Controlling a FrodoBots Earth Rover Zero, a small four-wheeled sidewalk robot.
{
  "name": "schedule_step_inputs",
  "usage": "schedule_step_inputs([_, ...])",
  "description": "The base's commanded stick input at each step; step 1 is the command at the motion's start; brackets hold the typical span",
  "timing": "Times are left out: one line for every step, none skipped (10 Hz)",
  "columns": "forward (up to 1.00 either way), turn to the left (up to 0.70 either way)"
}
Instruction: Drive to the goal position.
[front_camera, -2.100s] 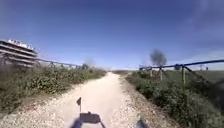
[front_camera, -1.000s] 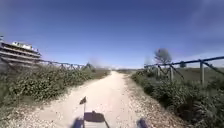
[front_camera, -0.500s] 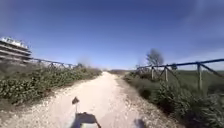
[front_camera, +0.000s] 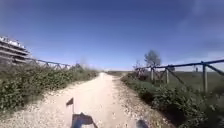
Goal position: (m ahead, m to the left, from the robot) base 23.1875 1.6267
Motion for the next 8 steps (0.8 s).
schedule_step_inputs([0.50, 0.00])
schedule_step_inputs([0.50, 0.00])
schedule_step_inputs([0.50, 0.00])
schedule_step_inputs([0.50, 0.00])
schedule_step_inputs([0.50, 0.00])
schedule_step_inputs([0.50, 0.00])
schedule_step_inputs([0.50, 0.00])
schedule_step_inputs([0.50, 0.00])
